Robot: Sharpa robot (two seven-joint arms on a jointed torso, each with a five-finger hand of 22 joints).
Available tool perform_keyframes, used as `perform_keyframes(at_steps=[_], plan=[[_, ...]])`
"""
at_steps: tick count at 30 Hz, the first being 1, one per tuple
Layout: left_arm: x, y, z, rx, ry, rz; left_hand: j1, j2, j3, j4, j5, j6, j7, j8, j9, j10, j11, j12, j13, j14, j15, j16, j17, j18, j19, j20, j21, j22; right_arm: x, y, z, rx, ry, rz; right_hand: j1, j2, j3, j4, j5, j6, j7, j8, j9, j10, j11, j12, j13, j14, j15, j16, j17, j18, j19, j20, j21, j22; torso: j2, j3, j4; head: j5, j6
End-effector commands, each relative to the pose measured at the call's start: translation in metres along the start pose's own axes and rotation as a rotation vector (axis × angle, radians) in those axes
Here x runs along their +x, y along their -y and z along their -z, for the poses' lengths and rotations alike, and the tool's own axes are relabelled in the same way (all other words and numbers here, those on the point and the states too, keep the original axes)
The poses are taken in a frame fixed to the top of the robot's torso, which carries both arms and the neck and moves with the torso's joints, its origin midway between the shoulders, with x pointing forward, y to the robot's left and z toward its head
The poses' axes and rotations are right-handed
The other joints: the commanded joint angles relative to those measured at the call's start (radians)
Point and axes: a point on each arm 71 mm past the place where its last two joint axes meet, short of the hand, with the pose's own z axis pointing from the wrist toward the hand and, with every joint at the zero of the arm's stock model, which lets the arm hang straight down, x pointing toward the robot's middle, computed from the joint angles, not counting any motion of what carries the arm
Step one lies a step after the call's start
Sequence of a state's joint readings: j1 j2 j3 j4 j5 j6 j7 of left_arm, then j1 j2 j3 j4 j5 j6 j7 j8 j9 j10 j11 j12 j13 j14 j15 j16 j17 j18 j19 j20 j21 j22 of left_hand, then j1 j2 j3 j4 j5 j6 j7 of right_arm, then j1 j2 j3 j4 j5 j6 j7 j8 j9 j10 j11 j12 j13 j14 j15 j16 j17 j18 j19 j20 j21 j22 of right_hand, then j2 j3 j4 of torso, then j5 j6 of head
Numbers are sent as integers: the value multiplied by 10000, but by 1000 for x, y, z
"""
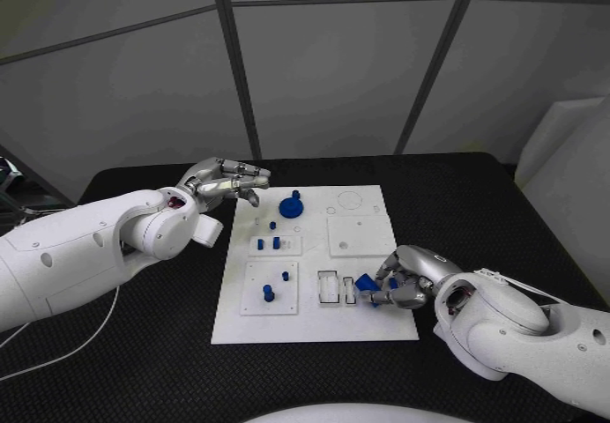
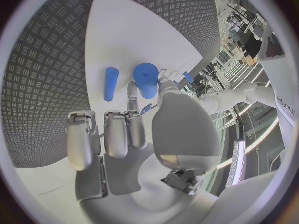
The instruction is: Assemble the parts on the task board
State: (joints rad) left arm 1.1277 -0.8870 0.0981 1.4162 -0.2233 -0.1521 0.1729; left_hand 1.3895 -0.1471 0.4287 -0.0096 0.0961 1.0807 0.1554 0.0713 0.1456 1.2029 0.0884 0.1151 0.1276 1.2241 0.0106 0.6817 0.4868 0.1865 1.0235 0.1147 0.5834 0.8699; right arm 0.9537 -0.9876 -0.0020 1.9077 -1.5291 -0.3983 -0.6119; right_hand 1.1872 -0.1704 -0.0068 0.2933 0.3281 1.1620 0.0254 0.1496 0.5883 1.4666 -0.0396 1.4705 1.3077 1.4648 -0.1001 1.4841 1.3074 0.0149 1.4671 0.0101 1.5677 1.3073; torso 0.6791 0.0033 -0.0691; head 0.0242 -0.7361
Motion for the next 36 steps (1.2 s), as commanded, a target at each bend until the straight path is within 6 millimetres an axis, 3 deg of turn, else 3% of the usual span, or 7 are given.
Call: perform_keyframes(at_steps=[1,4,9,22,36], plan=[[1,2,0,76,-77,77,-64,37,-34,15,-69,-15,20,-51,12,-54,25,-34,17,40,25,-66,-10,-50,21,40,-55,-14,-11,-8,6,-713,1212,-1074,-31,153,70,-9,158,72,-15,12,82,632,-84,22,1658,723,-89,42,942,-149,1037,-55,30,2635,-8,-8,11,-14,22],[2,1,0,77,-87,80,-64,37,-34,15,-69,-15,20,-51,12,-54,25,-34,17,40,25,-66,-10,-50,21,40,-55,-14,-14,-12,10,-992,1560,-1551,-78,201,110,-10,659,130,-41,-33,152,633,-106,7,1653,719,-107,35,932,-149,1037,-73,30,2635,-4,-9,29,-23,32],[2,2,-1,81,-97,82,-64,37,-34,15,-69,-15,20,-51,12,-54,25,-34,17,40,25,-66,-10,-50,21,40,-55,-14,-13,-18,9,-1140,1498,-1904,-105,235,129,-6,767,151,-46,-55,179,635,-114,4,1654,719,-112,37,937,-149,1037,-79,30,2635,9,-14,22,4,71],[5,2,-2,80,-179,104,-64,37,-34,15,-69,-15,20,-51,12,-54,25,-34,17,40,25,-66,-10,-50,21,40,-55,-14,9,-39,-9,-971,-129,-1486,-513,165,28,13,612,347,-92,-83,327,629,-142,-31,1640,706,-133,7,889,-149,1037,-95,30,2635,28,-6,27,85,47],[7,2,-3,126,-154,106,-62,42,-33,14,-64,-22,18,-52,13,-60,24,-35,21,41,25,-75,-9,-49,27,42,-71,-24,18,-46,-23,-499,-346,-1257,-1094,155,-11,28,500,773,-240,29,646,635,-263,-54,1643,703,-225,-10,876,-149,1037,-176,30,2635,18,-1,4,130,40]])
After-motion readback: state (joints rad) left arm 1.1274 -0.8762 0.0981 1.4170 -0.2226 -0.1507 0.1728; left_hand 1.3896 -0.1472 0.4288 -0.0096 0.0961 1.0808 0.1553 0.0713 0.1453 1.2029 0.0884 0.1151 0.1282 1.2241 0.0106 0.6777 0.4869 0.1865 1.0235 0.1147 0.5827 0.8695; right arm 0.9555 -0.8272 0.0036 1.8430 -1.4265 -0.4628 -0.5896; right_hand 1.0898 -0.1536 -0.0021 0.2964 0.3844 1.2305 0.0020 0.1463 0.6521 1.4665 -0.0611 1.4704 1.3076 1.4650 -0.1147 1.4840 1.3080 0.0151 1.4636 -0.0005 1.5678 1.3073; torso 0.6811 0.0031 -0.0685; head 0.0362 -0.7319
